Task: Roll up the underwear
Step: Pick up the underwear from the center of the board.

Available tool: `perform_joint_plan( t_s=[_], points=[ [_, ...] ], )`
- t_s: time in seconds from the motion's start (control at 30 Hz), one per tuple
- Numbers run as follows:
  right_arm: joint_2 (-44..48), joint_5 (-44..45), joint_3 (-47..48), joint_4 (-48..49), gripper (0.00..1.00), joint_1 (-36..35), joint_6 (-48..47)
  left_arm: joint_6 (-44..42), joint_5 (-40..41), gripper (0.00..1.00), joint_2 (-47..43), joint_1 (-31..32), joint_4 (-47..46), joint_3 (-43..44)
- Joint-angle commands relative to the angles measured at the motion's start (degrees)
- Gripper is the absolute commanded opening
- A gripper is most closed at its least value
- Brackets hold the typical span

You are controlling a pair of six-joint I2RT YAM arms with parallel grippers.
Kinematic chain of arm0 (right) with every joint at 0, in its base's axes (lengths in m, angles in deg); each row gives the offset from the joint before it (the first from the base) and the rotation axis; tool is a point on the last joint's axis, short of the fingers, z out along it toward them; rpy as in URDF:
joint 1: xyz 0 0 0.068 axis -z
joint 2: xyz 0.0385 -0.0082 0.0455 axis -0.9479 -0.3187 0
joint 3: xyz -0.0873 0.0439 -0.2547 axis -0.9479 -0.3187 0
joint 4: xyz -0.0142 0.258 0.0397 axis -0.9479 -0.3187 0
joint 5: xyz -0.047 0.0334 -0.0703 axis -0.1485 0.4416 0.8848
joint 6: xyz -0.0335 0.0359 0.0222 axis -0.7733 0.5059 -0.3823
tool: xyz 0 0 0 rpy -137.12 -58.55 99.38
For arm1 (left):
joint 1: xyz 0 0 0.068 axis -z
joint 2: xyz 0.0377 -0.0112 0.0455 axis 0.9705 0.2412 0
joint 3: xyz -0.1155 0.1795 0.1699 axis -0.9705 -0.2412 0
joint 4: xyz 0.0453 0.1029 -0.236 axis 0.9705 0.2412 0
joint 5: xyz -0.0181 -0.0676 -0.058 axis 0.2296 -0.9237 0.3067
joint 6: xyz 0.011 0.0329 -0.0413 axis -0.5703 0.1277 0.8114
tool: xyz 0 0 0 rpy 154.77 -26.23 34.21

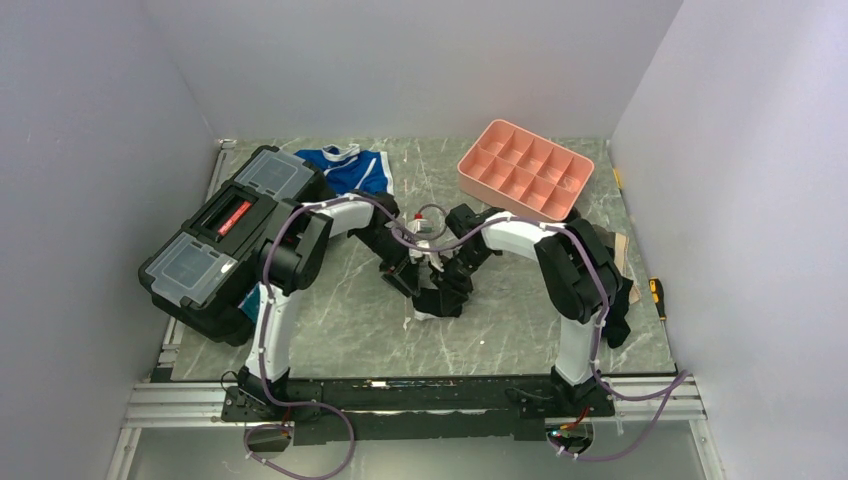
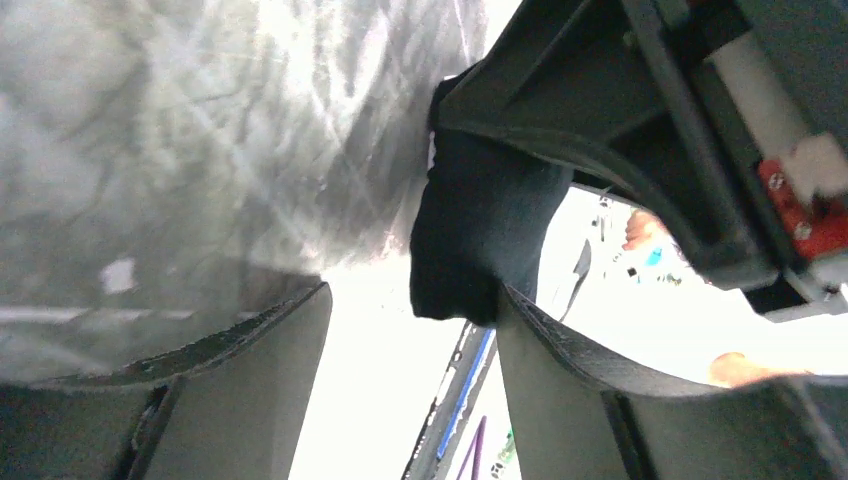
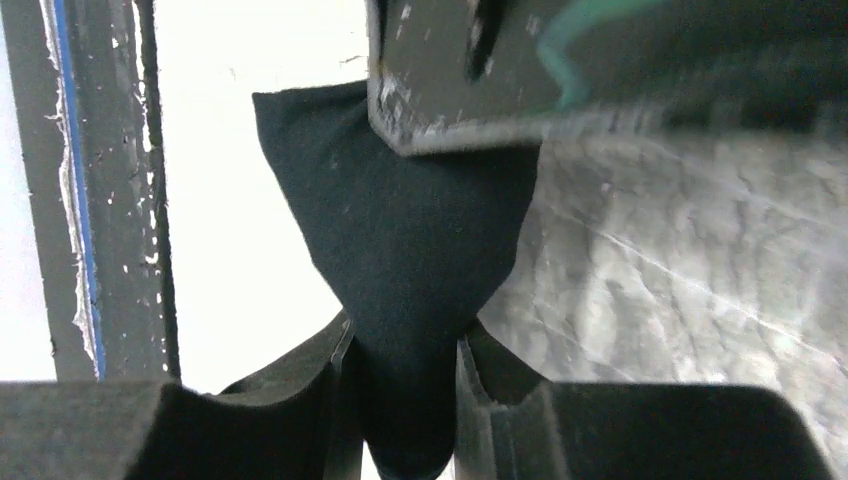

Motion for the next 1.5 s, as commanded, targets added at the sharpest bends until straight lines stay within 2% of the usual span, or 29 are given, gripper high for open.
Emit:
perform_joint_plan(
  t_s=[0.0,0.27,0.63,1.0,1.2,1.47],
  points=[
    [-2.93,2.22,-1.15,-11.80,0.00,3.05,-0.40,-4.53,9.67,0.72,-3.48,-4.99,-9.37,-0.90],
    [-2.21,-2.13,-0.99,-18.17,0.00,4.09,-3.47,-3.16,8.59,0.73,-4.36,-6.78,-11.39,-0.34],
    [0.94,-7.07,1.84,-23.33,0.00,11.36,-5.94,-0.35,10.13,0.71,-9.31,-7.96,-18.03,-4.59],
    [13.65,-2.39,3.90,-17.92,0.00,17.53,4.91,-1.02,12.56,0.69,-13.54,-8.03,-18.95,-5.26],
    [19.48,7.24,4.84,-8.66,0.00,20.64,16.47,-0.35,14.08,0.69,-16.40,-8.00,-21.72,-6.70],
    [21.56,15.79,12.03,2.05,0.00,28.66,28.98,-0.72,15.05,0.69,-18.94,-8.01,-22.28,-7.88]
  ],
)
